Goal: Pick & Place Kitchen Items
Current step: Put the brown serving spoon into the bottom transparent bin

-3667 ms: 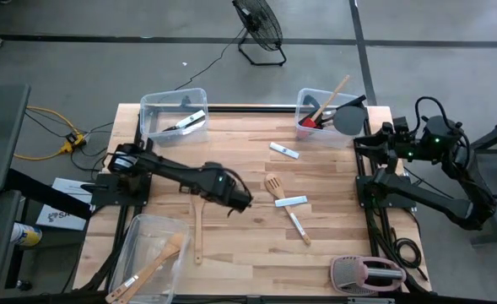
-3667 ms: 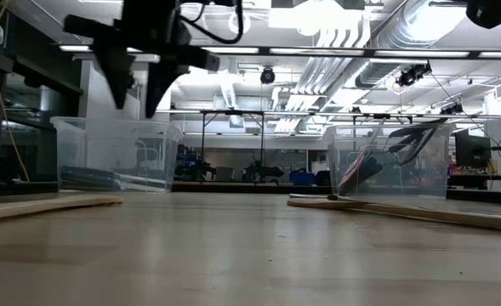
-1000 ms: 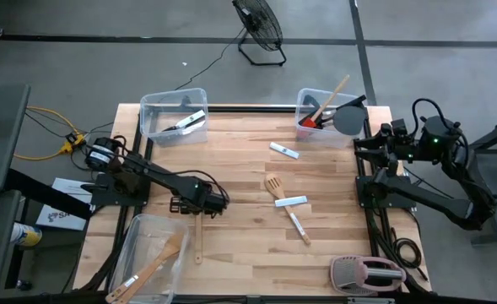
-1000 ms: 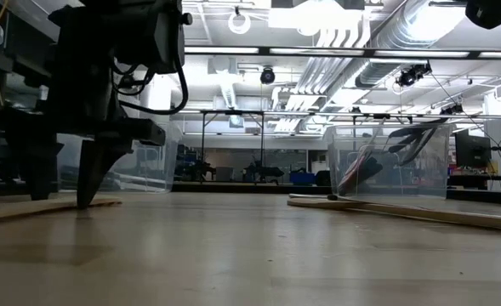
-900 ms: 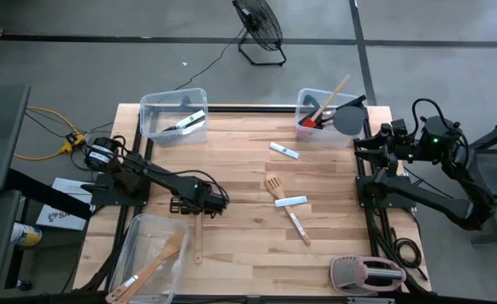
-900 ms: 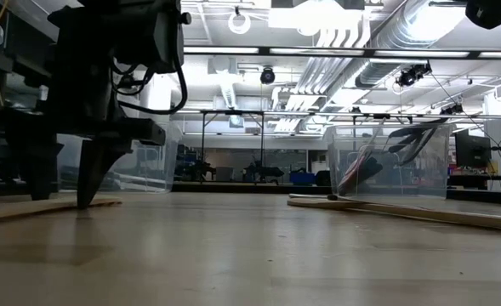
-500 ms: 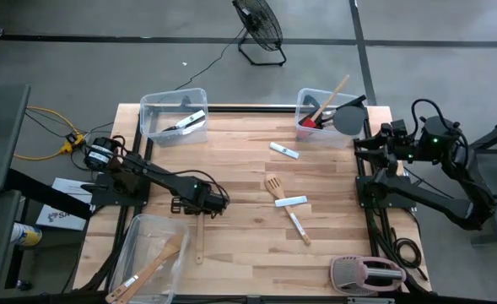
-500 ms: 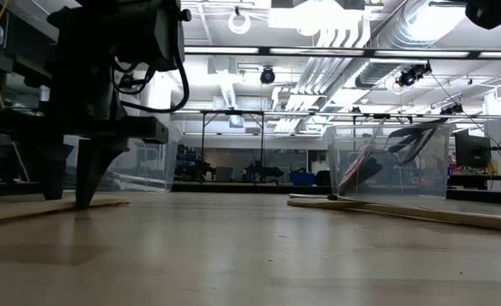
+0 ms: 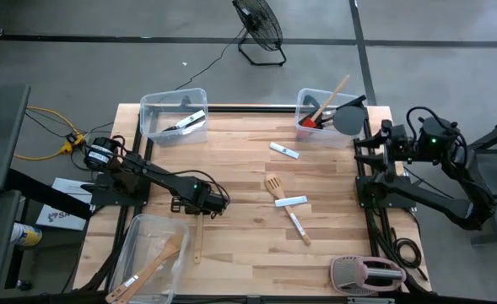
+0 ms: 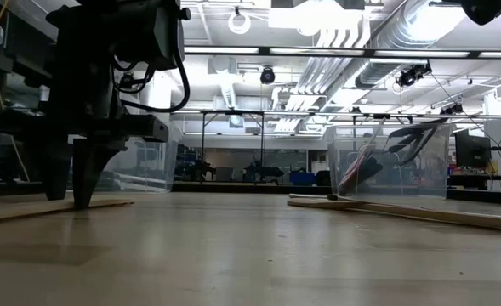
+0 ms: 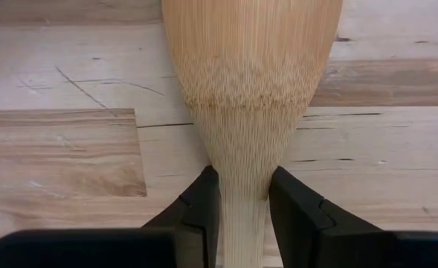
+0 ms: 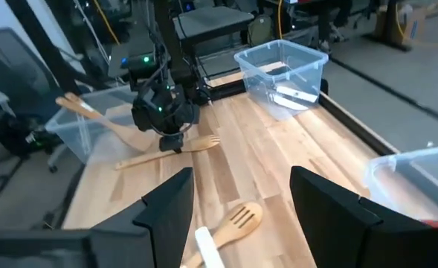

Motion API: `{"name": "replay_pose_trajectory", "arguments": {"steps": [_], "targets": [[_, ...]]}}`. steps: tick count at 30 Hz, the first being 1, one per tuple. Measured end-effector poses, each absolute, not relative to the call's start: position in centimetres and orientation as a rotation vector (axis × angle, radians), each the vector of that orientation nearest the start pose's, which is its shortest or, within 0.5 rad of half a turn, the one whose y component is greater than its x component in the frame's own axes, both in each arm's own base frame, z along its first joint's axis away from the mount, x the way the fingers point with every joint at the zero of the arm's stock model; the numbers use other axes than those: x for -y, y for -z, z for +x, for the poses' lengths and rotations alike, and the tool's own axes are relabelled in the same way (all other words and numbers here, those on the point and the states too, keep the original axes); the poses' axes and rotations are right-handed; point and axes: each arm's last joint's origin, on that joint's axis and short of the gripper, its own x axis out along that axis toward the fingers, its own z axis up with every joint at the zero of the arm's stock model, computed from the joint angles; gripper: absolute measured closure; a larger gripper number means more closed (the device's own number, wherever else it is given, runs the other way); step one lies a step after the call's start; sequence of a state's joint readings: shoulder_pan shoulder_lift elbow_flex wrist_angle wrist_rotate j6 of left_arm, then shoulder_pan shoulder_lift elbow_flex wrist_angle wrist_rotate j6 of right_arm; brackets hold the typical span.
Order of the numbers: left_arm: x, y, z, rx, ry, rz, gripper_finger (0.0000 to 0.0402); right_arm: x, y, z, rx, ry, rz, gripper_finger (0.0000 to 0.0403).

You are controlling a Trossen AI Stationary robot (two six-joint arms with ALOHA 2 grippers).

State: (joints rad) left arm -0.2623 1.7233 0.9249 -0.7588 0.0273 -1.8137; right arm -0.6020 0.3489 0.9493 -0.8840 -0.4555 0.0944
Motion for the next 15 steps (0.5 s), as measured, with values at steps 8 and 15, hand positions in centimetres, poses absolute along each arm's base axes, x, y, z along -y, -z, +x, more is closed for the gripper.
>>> {"name": "replay_pose_trajectory", "arguments": {"steps": [8,15], "targets": [[7.24,-13.41,26.58,-1.250,-1.164,-1.220,0.0316,0.47,-35.50,3.21,-0.249,0.076,0.087,0.0188],[7.26,-13.39,26.62,-1.271,-1.131,-1.207,0.0316,0.04,-35.12,3.11,-0.276,-0.046,0.125,0.0188]]}}
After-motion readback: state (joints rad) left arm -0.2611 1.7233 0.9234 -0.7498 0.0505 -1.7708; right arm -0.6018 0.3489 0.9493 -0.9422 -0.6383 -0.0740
